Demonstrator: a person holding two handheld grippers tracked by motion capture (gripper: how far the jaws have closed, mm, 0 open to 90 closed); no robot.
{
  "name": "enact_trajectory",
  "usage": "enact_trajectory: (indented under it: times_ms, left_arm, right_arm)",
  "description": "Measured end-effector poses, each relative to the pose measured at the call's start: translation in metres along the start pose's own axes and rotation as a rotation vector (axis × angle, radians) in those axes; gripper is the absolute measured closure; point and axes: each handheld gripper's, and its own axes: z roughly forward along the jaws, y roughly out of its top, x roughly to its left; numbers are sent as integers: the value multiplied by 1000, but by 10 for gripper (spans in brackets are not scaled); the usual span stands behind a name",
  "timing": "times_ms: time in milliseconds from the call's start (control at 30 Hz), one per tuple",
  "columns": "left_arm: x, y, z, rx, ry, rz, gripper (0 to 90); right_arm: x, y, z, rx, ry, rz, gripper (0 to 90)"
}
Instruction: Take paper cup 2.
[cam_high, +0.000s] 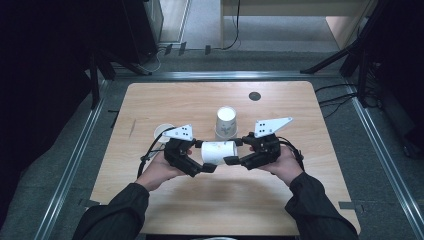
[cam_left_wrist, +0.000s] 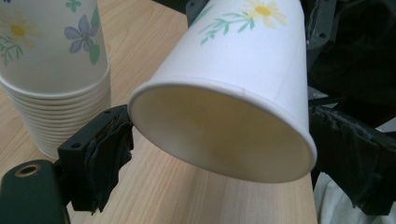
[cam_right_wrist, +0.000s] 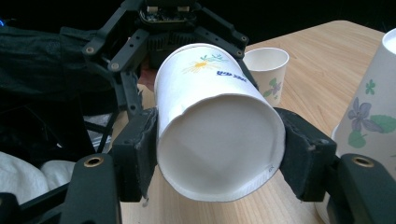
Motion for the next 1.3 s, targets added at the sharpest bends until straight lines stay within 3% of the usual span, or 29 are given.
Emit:
enact_trajectory:
  times_ms: [33, 233, 367, 1300]
  left_arm:
    - [0, 0, -1, -13, 11, 5, 86]
    - [2, -1, -1, -50, -22, 4, 131]
    - [3, -2, 0, -49, -28, -7, 131]
    - [3, -3, -1, -43, -40, 28, 214]
  right_arm:
    - [0, 0, 0, -1, 4, 2, 358]
    - [0, -1, 4, 3, 15, 1, 358]
    - [1, -1, 5, 1, 25, 1, 358]
    - [-4, -3, 7, 12, 53, 30, 357]
